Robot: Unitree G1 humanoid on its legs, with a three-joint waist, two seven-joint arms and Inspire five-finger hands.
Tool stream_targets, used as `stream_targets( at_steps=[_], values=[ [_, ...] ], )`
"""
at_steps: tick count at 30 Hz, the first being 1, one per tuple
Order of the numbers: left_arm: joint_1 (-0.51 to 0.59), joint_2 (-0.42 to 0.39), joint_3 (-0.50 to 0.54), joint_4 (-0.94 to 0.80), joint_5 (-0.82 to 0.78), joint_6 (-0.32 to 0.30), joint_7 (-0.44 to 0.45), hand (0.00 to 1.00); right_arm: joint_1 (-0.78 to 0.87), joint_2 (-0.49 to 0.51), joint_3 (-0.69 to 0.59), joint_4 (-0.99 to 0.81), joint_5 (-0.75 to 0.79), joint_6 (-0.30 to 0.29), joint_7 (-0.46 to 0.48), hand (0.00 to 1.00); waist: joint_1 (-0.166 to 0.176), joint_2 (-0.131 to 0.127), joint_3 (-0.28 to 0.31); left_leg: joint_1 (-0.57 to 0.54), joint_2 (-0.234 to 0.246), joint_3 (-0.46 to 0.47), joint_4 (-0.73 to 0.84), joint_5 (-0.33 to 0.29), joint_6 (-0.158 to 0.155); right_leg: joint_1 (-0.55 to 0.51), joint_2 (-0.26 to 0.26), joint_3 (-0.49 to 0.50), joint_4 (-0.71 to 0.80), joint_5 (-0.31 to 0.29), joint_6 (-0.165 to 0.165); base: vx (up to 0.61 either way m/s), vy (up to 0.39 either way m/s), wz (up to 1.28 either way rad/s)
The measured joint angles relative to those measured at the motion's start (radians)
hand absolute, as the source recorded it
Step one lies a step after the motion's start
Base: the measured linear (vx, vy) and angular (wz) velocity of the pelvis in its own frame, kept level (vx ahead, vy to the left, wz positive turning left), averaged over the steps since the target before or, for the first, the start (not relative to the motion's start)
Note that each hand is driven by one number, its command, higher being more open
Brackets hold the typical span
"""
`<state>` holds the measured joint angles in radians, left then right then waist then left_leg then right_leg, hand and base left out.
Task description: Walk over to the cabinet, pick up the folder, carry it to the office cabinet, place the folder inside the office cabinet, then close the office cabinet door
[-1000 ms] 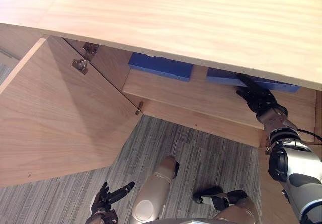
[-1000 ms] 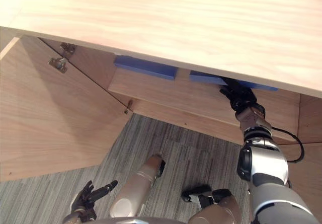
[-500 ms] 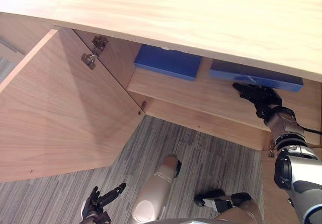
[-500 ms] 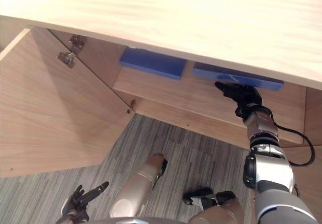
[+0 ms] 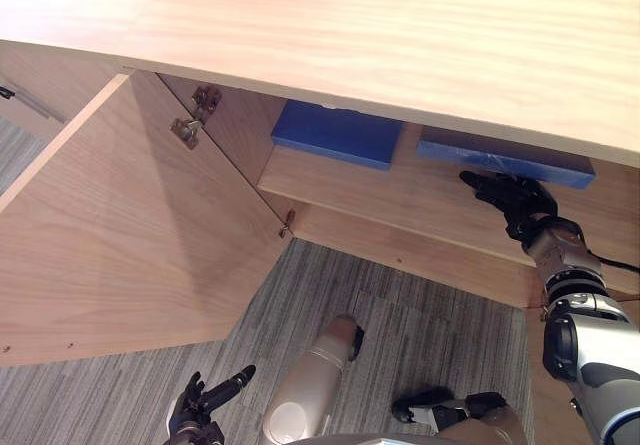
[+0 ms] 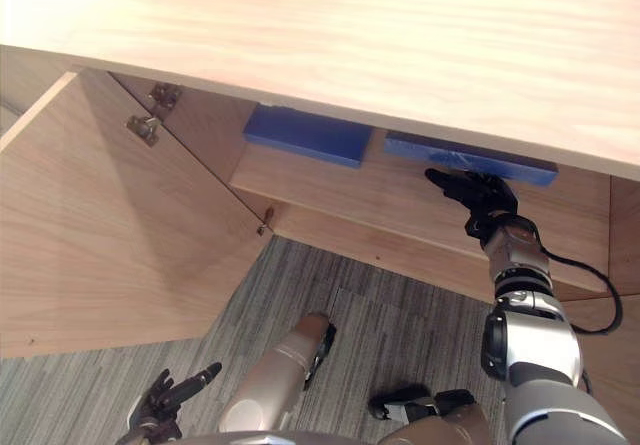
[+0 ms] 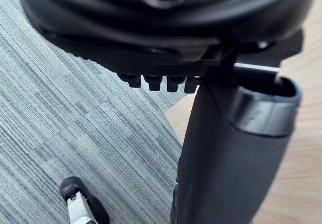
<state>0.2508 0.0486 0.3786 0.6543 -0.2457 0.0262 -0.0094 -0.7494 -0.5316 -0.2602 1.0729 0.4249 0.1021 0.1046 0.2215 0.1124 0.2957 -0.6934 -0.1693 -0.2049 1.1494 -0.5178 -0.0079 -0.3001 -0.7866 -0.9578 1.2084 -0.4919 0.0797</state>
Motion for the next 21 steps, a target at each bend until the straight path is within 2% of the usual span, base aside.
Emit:
stream_targets(
  at_steps=[3, 5, 6, 8, 9, 11, 13, 21],
  values=[
    [0.002, -0.004, -0.004, 0.01, 0.0, 0.0, 0.004, 1.0, 0.001, 0.022, 0.102, -0.052, -0.185, -0.022, -0.009, 1.0, -0.009, 0.001, -0.001, 0.001, 0.002, 0.002, 0.0, 0.0, 0.0, -0.003, 0.001, 0.004, 0.0, 0.0, 0.0, 0.04, 0.018, -0.05],
    [0.003, -0.009, -0.023, 0.025, -0.001, -0.002, 0.006, 1.0, 0.038, 0.019, 0.278, -0.172, -0.425, -0.039, -0.007, 1.0, -0.018, -0.005, -0.011, 0.005, 0.01, 0.008, -0.007, 0.0, 0.0, -0.014, 0.006, 0.016, -0.004, 0.0, -0.001, 0.05, 0.004, -0.12],
    [0.004, -0.008, -0.033, 0.027, -0.001, -0.003, 0.008, 1.0, 0.051, 0.02, 0.32, -0.195, -0.478, -0.047, -0.007, 1.0, -0.019, -0.007, -0.016, 0.007, 0.015, 0.008, -0.009, 0.0, 0.0, -0.014, 0.013, 0.017, -0.009, 0.0, -0.001, 0.06, -0.016, -0.17],
    [0.011, -0.008, -0.063, 0.044, -0.022, -0.01, 0.01, 1.0, 0.105, 0.039, 0.478, -0.278, -0.663, -0.065, 0.017, 1.0, -0.024, -0.031, -0.037, 0.026, 0.035, 0.011, -0.032, 0.0, -0.003, -0.015, 0.039, 0.026, -0.033, 0.002, -0.005, 0.07, -0.04, -0.23],
    [0.014, -0.006, -0.076, 0.061, -0.031, -0.019, 0.01, 1.0, 0.132, 0.049, 0.541, -0.301, -0.697, -0.069, 0.041, 1.0, -0.029, -0.042, -0.045, 0.037, 0.045, 0.012, -0.042, 0.0, -0.005, -0.014, 0.052, 0.031, -0.045, 0.003, -0.007, 0.06, -0.05, -0.22],
    [0.017, -0.007, -0.103, 0.095, -0.057, -0.024, 0.002, 1.0, 0.177, 0.066, 0.636, -0.343, -0.763, -0.089, 0.07, 1.0, -0.032, -0.056, -0.053, 0.052, 0.066, 0.016, -0.055, -0.003, -0.013, -0.014, 0.078, 0.044, -0.064, 0.006, -0.012, 0.05, -0.044, -0.28],
    [0.018, -0.008, -0.14, 0.137, -0.092, -0.025, -0.015, 1.0, 0.178, 0.065, 0.685, -0.348, -0.756, -0.113, 0.09, 1.0, -0.038, -0.06, -0.052, 0.064, 0.083, 0.021, -0.065, -0.003, -0.017, -0.018, 0.1, 0.055, -0.082, 0.012, -0.019, 0.04, -0.039, -0.26],
    [0.051, 0.006, -0.139, 0.175, -0.139, -0.041, -0.022, 1.0, 0.095, 0.054, 0.753, -0.249, -0.693, -0.139, 0.155, 1.0, -0.013, -0.085, -0.041, 0.102, 0.108, 0.039, -0.113, 0.008, -0.03, -0.027, 0.132, 0.085, -0.121, 0.023, -0.031, 0.02, -0.023, -0.13]
  ],
)
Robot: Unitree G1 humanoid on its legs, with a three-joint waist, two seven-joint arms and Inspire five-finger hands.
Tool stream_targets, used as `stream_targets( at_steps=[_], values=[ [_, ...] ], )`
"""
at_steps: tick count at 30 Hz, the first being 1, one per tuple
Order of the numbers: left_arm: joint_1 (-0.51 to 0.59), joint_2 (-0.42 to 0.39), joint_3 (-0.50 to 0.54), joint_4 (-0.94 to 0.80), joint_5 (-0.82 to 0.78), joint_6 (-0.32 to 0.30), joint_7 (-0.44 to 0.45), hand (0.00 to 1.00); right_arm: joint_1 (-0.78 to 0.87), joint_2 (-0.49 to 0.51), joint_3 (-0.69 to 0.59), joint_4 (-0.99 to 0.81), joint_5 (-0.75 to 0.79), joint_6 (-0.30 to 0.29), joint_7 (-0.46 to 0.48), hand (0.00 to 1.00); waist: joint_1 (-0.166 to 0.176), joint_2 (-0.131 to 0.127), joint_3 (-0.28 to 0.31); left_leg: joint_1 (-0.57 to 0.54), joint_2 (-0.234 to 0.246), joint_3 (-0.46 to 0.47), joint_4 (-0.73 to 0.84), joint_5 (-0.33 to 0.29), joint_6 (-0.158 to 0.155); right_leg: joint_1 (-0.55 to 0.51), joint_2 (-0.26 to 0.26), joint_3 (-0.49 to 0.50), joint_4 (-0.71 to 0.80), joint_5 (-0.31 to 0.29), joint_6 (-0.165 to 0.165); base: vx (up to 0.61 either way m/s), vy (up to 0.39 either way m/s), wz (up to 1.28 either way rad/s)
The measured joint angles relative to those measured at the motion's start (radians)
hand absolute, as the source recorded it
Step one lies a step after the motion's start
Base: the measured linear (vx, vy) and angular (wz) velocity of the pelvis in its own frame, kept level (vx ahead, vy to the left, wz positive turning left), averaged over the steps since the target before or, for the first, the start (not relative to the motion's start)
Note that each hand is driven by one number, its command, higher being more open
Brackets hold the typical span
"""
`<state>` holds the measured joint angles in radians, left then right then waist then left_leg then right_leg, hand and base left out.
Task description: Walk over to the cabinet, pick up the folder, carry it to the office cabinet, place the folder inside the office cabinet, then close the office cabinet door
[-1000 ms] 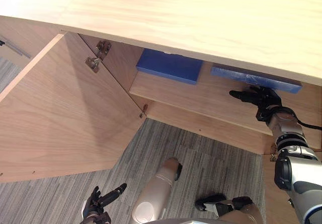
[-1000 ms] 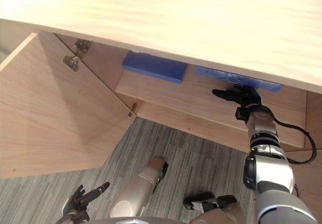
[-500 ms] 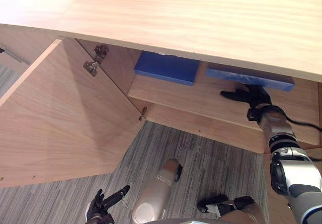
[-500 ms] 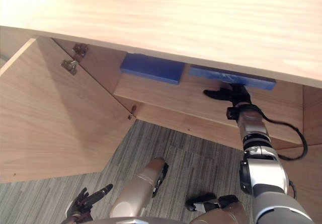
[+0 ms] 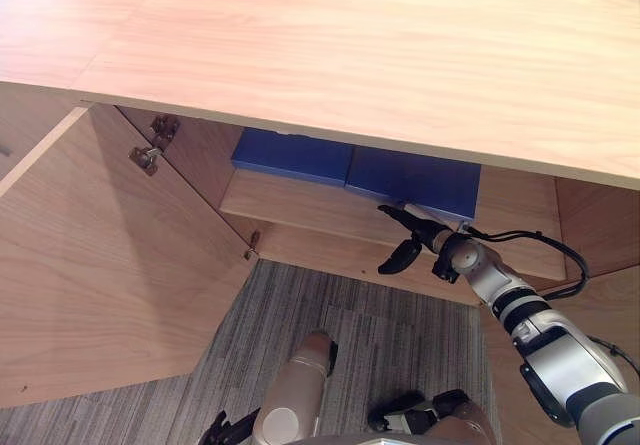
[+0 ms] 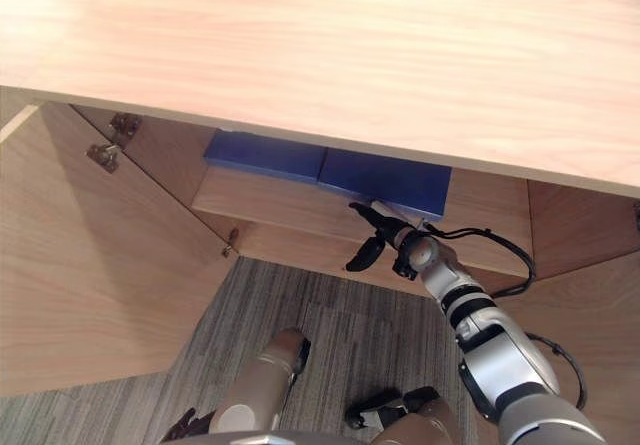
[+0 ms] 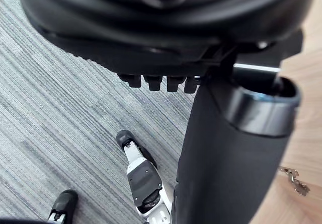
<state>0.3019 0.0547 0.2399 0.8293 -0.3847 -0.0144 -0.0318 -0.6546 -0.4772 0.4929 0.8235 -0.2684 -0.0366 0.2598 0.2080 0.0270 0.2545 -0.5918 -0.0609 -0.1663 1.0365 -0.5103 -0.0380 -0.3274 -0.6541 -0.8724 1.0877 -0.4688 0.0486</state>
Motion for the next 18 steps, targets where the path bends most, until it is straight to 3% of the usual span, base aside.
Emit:
stream_targets(
  at_steps=[6, 9, 12, 14, 15, 18],
  values=[
    [0.0, 0.005, 0.0, 0.004, -0.002, -0.006, 0.002, 1.0, -0.019, 0.02, 0.011, 0.022, -0.001, -0.003, 0.014, 1.0, 0.019, -0.005, 0.008, 0.048, 0.037, 0.024, -0.081, 0.027, -0.003, 0.006, 0.061, 0.022, -0.094, 0.044, -0.006, 0.04, -0.032, -0.22],
    [0.0, 0.005, 0.001, 0.013, -0.021, -0.007, 0.003, 1.0, -0.026, 0.055, 0.059, 0.023, -0.001, 0.015, 0.028, 1.0, 0.022, -0.01, 0.013, 0.115, 0.075, 0.055, -0.197, 0.07, -0.005, 0.026, 0.136, 0.039, -0.224, 0.106, -0.01, 0.07, -0.048, -0.45],
    [-0.001, 0.003, 0.01, 0.02, -0.042, -0.007, 0.005, 1.0, -0.028, 0.087, 0.124, 0.014, 0.0, 0.036, 0.079, 1.0, 0.027, -0.017, 0.011, 0.208, 0.124, 0.111, -0.356, 0.132, -0.01, 0.05, 0.24, 0.076, -0.408, 0.197, -0.015, 0.11, -0.042, -0.72],
    [0.002, -0.005, 0.04, 0.02, -0.047, -0.01, 0.01, 1.0, -0.029, 0.115, 0.176, 0.012, 0.005, 0.046, 0.12, 1.0, 0.03, -0.021, 0.007, 0.281, 0.171, 0.167, -0.448, 0.165, -0.014, 0.075, 0.338, 0.122, -0.557, 0.269, -0.026, 0.13, -0.055, -1.06],
    [0.006, -0.012, 0.069, 0.021, -0.055, -0.014, 0.011, 1.0, -0.033, 0.129, 0.205, 0.012, 0.018, 0.058, 0.14, 1.0, 0.033, -0.022, 0.004, 0.315, 0.201, 0.203, -0.472, 0.169, -0.015, 0.087, 0.395, 0.164, -0.633, 0.307, -0.031, 0.13, -0.049, -1.18],
    [0.014, -0.024, 0.138, 0.032, -0.079, -0.022, 0.011, 1.0, -0.034, 0.139, 0.258, 0.017, 0.034, 0.079, 0.175, 1.0, 0.045, -0.037, -0.01, 0.389, 0.234, 0.224, -0.462, 0.171, -0.011, 0.109, 0.501, 0.309, -0.759, 0.379, -0.041, 0.16, 0.02, -1.56]
  ],
)
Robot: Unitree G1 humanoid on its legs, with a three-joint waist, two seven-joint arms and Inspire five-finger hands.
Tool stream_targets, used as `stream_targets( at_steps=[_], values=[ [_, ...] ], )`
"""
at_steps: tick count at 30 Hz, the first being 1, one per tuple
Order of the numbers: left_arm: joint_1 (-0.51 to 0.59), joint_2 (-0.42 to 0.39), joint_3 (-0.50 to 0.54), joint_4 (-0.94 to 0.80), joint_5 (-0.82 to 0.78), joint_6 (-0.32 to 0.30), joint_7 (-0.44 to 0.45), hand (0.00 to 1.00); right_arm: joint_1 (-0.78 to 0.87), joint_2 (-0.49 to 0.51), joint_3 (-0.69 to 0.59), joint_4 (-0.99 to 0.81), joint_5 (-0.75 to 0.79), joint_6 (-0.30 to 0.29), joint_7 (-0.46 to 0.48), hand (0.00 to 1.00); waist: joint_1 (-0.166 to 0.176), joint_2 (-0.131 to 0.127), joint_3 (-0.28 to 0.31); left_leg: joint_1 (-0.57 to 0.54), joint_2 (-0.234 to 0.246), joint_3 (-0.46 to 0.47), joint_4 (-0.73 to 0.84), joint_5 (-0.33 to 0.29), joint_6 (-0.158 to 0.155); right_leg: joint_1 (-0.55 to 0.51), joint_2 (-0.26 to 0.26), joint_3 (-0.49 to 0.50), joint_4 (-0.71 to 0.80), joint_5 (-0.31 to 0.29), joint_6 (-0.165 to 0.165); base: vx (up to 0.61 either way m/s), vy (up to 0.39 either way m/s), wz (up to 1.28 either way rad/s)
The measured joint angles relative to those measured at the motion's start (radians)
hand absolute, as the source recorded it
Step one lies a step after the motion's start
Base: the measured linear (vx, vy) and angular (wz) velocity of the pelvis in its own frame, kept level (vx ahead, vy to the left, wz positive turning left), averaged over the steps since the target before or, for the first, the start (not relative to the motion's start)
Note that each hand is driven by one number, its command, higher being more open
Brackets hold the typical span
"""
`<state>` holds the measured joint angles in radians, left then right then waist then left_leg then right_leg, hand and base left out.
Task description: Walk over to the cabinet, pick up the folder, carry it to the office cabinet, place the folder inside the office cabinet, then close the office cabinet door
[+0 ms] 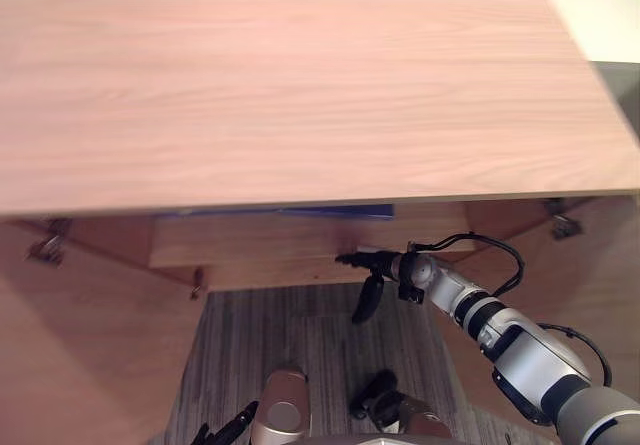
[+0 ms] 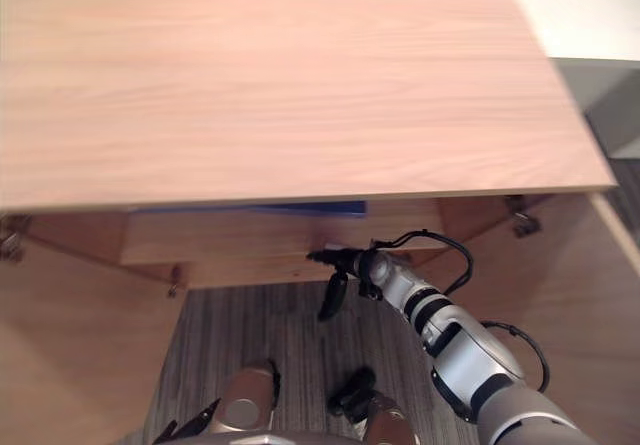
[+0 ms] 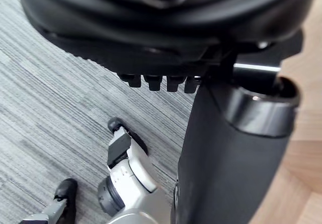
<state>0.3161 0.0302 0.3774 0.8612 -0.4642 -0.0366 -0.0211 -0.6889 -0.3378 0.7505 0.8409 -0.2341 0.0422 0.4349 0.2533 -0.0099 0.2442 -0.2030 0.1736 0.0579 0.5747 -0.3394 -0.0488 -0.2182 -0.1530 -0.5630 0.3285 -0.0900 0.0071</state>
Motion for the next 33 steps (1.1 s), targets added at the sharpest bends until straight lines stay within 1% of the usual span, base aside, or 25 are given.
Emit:
stream_targets(
  at_steps=[2, 3, 4, 5, 6, 7, 8, 9, 11, 16, 17, 18, 20, 21, 22, 23, 24, 25, 26, 27, 28, 29, 30, 32, 33],
  values=[
    [0.01, -0.001, 0.006, 0.017, -0.008, -0.005, 0.004, 1.0, -0.001, 0.0, 0.004, 0.002, 0.001, 0.001, -0.001, 1.0, -0.004, -0.004, -0.014, 0.048, -0.022, -0.062, 0.025, 0.003, 0.005, 0.021, 0.042, 0.095, -0.051, 0.039, -0.008, 0.11, 0.109, -1.73],
    [0.014, -0.007, 0.009, 0.022, -0.009, -0.006, 0.005, 1.0, -0.003, 0.0, 0.003, 0.006, 0.001, 0.002, -0.011, 1.0, -0.009, -0.01, -0.027, 0.029, -0.063, -0.137, 0.097, 0.018, 0.036, 0.024, 0.043, 0.157, -0.073, 0.061, -0.009, 0.07, 0.169, -1.61],
    [0.015, -0.011, 0.008, 0.023, -0.012, -0.008, 0.004, 1.0, -0.003, -0.001, -0.005, 0.016, 0.002, 0.003, -0.016, 1.0, -0.014, -0.012, -0.035, 0.026, -0.081, -0.169, 0.095, -0.014, 0.041, 0.023, 0.042, 0.189, -0.082, 0.073, -0.003, 0.02, 0.202, -1.29],
    [0.013, -0.019, 0.008, 0.023, -0.019, -0.009, 0.001, 1.0, -0.001, -0.008, -0.034, 0.03, 0.002, 0.004, -0.024, 1.0, -0.039, -0.008, -0.055, 0.031, -0.093, -0.195, -0.039, -0.04, 0.036, 0.016, 0.038, 0.227, -0.089, 0.084, 0.01, -0.01, 0.224, -1.11],
    [0.003, -0.027, 0.001, 0.025, -0.018, -0.015, 0.002, 1.0, 0.01, -0.019, -0.072, 0.033, 0.005, 0.004, -0.038, 1.0, -0.049, -0.005, -0.064, 0.047, -0.097, -0.168, -0.123, 0.034, 0.009, -0.012, 0.028, 0.278, -0.064, 0.082, 0.028, -0.02, 0.23, -1.06],
    [0.001, -0.029, 0.001, 0.025, -0.017, -0.019, 0.005, 1.0, 0.027, -0.016, -0.092, 0.034, 0.006, 0.007, -0.053, 1.0, -0.051, -0.016, -0.073, 0.059, -0.111, -0.142, -0.146, 0.047, 0.011, -0.027, 0.016, 0.31, -0.059, 0.088, 0.038, 0.02, 0.244, -0.92],
    [-0.006, -0.028, 0.0, 0.024, -0.016, -0.024, 0.013, 1.0, 0.061, -0.011, -0.146, 0.035, 0.014, 0.006, -0.07, 1.0, -0.074, -0.022, -0.084, 0.082, -0.145, -0.112, -0.188, 0.067, 0.022, -0.04, -0.01, 0.351, -0.06, 0.094, 0.057, 0.02, 0.183, -0.62],
    [-0.015, -0.03, 0.0, 0.025, -0.015, -0.024, 0.016, 1.0, 0.08, -0.006, -0.179, 0.035, 0.022, 0.006, -0.077, 1.0, -0.08, -0.026, -0.087, 0.098, -0.158, -0.095, -0.206, 0.074, 0.027, -0.042, -0.021, 0.369, -0.06, 0.098, 0.064, 0.01, 0.216, -0.61],
    [-0.042, -0.039, -0.004, 0.021, 0.005, -0.029, 0.027, 1.0, 0.169, 0.041, -0.322, 0.06, 0.042, 0.007, -0.123, 1.0, -0.098, -0.023, -0.086, 0.165, -0.215, -0.039, -0.298, 0.116, 0.045, -0.06, -0.067, 0.439, -0.041, 0.103, 0.094, -0.03, 0.172, -0.58],
    [-0.074, -0.052, -0.015, 0.028, 0.056, -0.027, 0.044, 1.0, 0.31, 0.159, -0.496, 0.162, 0.162, 0.033, -0.247, 1.0, -0.139, 0.002, -0.088, 0.263, -0.287, 0.056, -0.431, 0.168, 0.078, -0.108, -0.106, 0.543, 0.009, 0.112, 0.12, 0.0, 0.129, -0.6],
    [-0.074, -0.05, -0.015, 0.031, 0.066, -0.027, 0.045, 1.0, 0.333, 0.171, -0.498, 0.162, 0.181, 0.036, -0.267, 1.0, -0.146, 0.001, -0.088, 0.275, -0.295, 0.075, -0.442, 0.171, 0.082, -0.124, -0.112, 0.533, 0.032, 0.112, 0.119, -0.01, 0.101, -0.62],
    [-0.078, -0.043, -0.015, 0.045, 0.073, -0.026, 0.045, 1.0, 0.355, 0.181, -0.502, 0.162, 0.198, 0.04, -0.282, 1.0, -0.155, -0.001, -0.086, 0.289, -0.304, 0.103, -0.454, 0.174, 0.087, -0.149, -0.134, 0.474, 0.057, 0.118, 0.108, -0.02, 0.072, -0.64],
    [-0.094, -0.034, -0.018, 0.078, 0.081, -0.016, 0.05, 1.0, 0.381, 0.197, -0.551, 0.16, 0.198, 0.042, -0.304, 1.0, -0.174, 0.005, -0.086, 0.292, -0.303, 0.133, -0.458, 0.178, 0.095, -0.152, -0.18, 0.306, 0.071, 0.133, 0.035, -0.05, 0.052, -0.44],
    [-0.094, -0.031, -0.023, 0.085, 0.081, -0.017, 0.056, 1.0, 0.4, 0.205, -0.604, 0.153, 0.198, 0.043, -0.314, 1.0, -0.183, 0.006, -0.086, 0.299, -0.298, 0.152, -0.472, 0.186, 0.108, -0.152, -0.23, 0.188, 0.132, 0.085, -0.029, -0.05, 0.021, -0.23],
    [-0.094, -0.027, -0.03, 0.084, 0.08, -0.017, 0.059, 1.0, 0.407, 0.211, -0.635, 0.153, 0.198, 0.044, -0.321, 1.0, -0.182, 0.005, -0.086, 0.307, -0.294, 0.161, -0.479, 0.187, 0.11, -0.15, -0.254, 0.136, 0.183, 0.061, -0.049, -0.04, -0.011, -0.29],
    [-0.091, -0.021, -0.048, 0.085, 0.081, -0.016, 0.062, 1.0, 0.421, 0.217, -0.678, 0.148, 0.198, 0.044, -0.335, 1.0, -0.18, 0.005, -0.086, 0.319, -0.283, 0.176, -0.48, 0.187, 0.111, -0.137, -0.274, 0.091, 0.252, 0.036, -0.066, -0.02, -0.056, -0.45],
    [-0.08, -0.014, -0.06, 0.084, 0.08, -0.015, 0.063, 1.0, 0.447, 0.225, -0.733, 0.117, 0.198, 0.043, -0.355, 1.0, -0.182, 0.004, -0.087, 0.334, -0.264, 0.199, -0.48, 0.186, 0.109, -0.106, -0.288, 0.058, 0.334, -0.015, -0.05, -0.01, -0.088, -0.46],
    [-0.078, -0.012, -0.06, 0.082, 0.081, -0.016, 0.062, 1.0, 0.457, 0.226, -0.751, 0.098, 0.198, 0.042, -0.362, 1.0, -0.183, 0.0, -0.089, 0.337, -0.261, 0.208, -0.48, 0.184, 0.107, -0.101, -0.289, 0.054, 0.344, -0.031, -0.042, 0.0, -0.141, -0.53],
    [-0.076, -0.008, -0.06, 0.077, 0.08, -0.016, 0.063, 1.0, 0.471, 0.222, -0.791, 0.065, 0.204, 0.034, -0.385, 1.0, -0.186, -0.009, -0.085, 0.343, -0.263, 0.216, -0.477, 0.176, 0.094, -0.095, -0.272, 0.051, 0.317, -0.044, -0.024, 0.0, -0.195, -0.61],
    [-0.073, -0.011, -0.061, 0.083, 0.081, -0.017, 0.065, 1.0, 0.482, 0.213, -0.831, 0.036, 0.214, 0.029, -0.415, 1.0, -0.187, 0.003, -0.091, 0.34, -0.248, 0.236, -0.482, 0.172, 0.086, -0.073, -0.218, 0.06, 0.233, -0.053, -0.01, -0.01, -0.192, -0.7],
    [-0.071, -0.018, -0.064, 0.087, 0.081, -0.016, 0.066, 1.0, 0.486, 0.209, -0.847, 0.021, 0.219, 0.026, -0.433, 1.0, -0.188, 0.018, -0.097, 0.332, -0.234, 0.242, -0.483, 0.172, 0.086, -0.07, -0.185, 0.061, 0.194, -0.034, -0.011, -0.04, -0.162, -0.72],
    [-0.06, -0.024, -0.071, 0.086, 0.081, -0.02, 0.067, 1.0, 0.496, 0.2, -0.866, -0.006, 0.228, 0.023, -0.466, 1.0, -0.202, 0.034, -0.105, 0.319, -0.206, 0.246, -0.484, 0.173, 0.086, -0.056, -0.128, 0.06, 0.116, 0.001, -0.02, -0.05, -0.088, -0.53],
    [-0.058, -0.027, -0.071, 0.085, 0.081, -0.02, 0.068, 1.0, 0.502, 0.199, -0.88, -0.023, 0.237, 0.022, -0.482, 1.0, -0.205, 0.035, -0.107, 0.319, -0.195, 0.256, -0.484, 0.175, 0.081, -0.049, -0.108, 0.06, 0.086, 0.013, -0.021, -0.06, -0.117, -0.52],
    [-0.054, -0.022, -0.067, 0.083, 0.081, -0.02, 0.084, 1.0, 0.53, 0.197, -0.94, -0.068, 0.238, 0.017, -0.536, 1.0, -0.208, 0.024, -0.115, 0.297, -0.159, 0.288, -0.482, 0.174, 0.05, -0.041, -0.045, 0.07, -0.008, 0.067, -0.047, -0.06, -0.124, -0.44],
    [-0.054, -0.021, -0.066, 0.083, 0.081, -0.02, 0.088, 1.0, 0.531, 0.196, -0.955, -0.073, 0.238, 0.016, -0.549, 1.0, -0.208, 0.023, -0.116, 0.29, -0.153, 0.294, -0.481, 0.175, 0.046, -0.041, -0.03, 0.073, -0.033, 0.082, -0.05, -0.06, -0.095, -0.38]
  ],
)
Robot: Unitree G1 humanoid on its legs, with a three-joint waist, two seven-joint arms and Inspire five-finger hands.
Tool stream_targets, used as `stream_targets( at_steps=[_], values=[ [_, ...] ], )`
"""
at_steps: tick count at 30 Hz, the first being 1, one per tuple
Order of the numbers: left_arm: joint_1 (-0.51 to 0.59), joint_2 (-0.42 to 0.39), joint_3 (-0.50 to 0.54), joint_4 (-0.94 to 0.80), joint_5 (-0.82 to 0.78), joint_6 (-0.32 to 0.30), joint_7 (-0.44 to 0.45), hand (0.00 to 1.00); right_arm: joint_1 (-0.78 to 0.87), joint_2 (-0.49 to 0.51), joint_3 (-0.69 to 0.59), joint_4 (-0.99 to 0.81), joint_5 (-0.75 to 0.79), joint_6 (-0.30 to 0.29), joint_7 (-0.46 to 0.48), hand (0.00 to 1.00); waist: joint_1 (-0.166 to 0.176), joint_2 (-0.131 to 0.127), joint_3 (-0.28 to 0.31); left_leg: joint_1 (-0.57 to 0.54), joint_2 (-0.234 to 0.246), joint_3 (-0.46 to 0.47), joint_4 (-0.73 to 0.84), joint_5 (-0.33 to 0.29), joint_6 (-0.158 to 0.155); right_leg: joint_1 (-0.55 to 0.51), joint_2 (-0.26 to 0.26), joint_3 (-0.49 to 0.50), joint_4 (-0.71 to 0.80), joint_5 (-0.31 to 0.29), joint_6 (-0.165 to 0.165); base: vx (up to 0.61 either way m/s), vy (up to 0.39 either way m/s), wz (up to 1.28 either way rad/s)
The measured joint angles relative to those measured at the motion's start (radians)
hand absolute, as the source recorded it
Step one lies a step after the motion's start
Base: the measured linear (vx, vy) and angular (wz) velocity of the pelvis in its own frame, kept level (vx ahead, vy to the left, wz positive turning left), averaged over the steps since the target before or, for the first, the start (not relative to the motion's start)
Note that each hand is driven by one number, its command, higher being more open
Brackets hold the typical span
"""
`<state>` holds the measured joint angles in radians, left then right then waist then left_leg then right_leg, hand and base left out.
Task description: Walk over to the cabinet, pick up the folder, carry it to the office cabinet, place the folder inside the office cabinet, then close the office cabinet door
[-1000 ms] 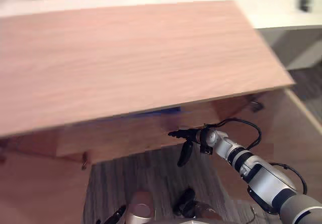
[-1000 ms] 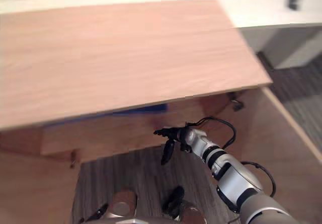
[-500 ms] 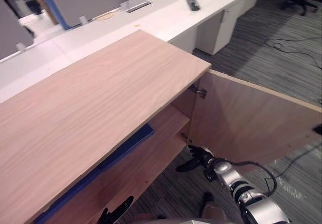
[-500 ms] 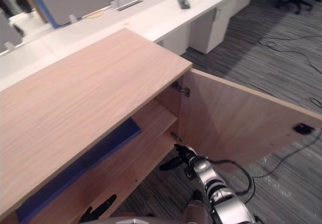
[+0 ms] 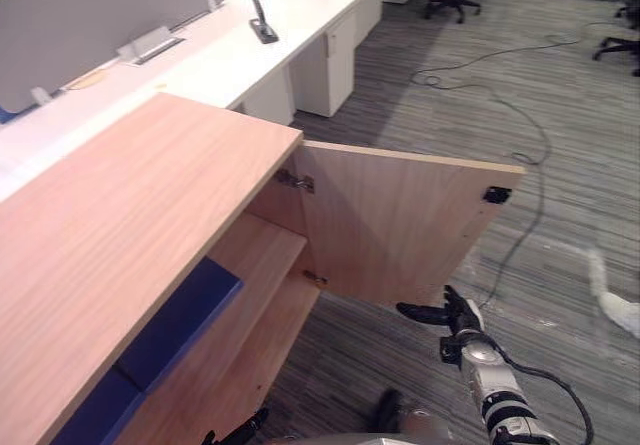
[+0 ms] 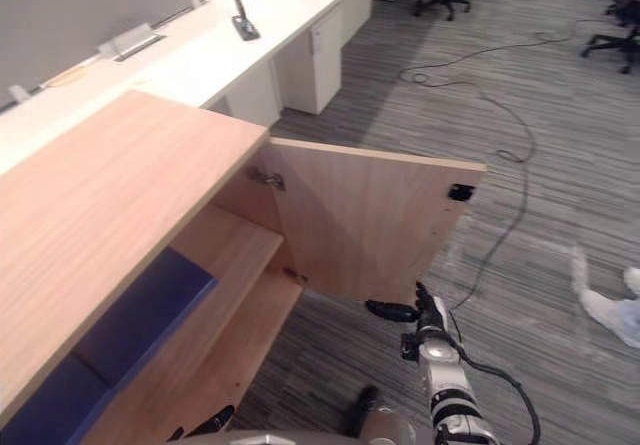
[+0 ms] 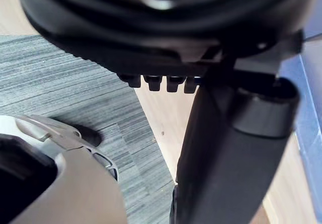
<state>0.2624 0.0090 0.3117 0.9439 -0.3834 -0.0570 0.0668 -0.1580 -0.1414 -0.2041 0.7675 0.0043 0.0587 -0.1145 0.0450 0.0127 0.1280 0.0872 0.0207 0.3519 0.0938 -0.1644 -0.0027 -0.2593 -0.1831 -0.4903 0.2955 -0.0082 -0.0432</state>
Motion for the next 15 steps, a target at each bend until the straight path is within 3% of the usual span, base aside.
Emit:
stream_targets(
  at_steps=[5, 7, 15],
  values=[
    [0.005, -0.005, -0.001, -0.006, 0.0, 0.001, 0.023, 1.0, 0.005, 0.006, -0.095, -0.015, 0.079, 0.0, -0.075, 1.0, 0.002, 0.015, -0.012, -0.028, 0.035, 0.001, 0.004, 0.023, -0.026, 0.09, 0.112, -0.009, -0.301, 0.155, -0.021, -0.03, -0.103, -0.09],
    [0.01, -0.008, -0.001, -0.019, 0.0, 0.001, 0.025, 1.0, 0.004, 0.007, -0.111, -0.018, 0.082, 0.0, -0.083, 1.0, 0.004, 0.017, -0.015, -0.03, 0.035, -0.007, 0.005, 0.024, -0.027, 0.12, 0.129, -0.016, -0.37, 0.186, -0.021, -0.02, -0.09, 0.11],
    [0.028, -0.016, -0.012, -0.075, -0.001, 0.002, 0.021, 1.0, -0.097, -0.046, -0.173, -0.021, 0.129, 0.0, -0.137, 1.0, 0.026, 0.015, -0.026, -0.04, 0.03, -0.044, 0.006, 0.009, -0.029, 0.127, 0.133, -0.018, -0.386, 0.19, -0.023, -0.04, 0.0, 0.03]
  ],
)
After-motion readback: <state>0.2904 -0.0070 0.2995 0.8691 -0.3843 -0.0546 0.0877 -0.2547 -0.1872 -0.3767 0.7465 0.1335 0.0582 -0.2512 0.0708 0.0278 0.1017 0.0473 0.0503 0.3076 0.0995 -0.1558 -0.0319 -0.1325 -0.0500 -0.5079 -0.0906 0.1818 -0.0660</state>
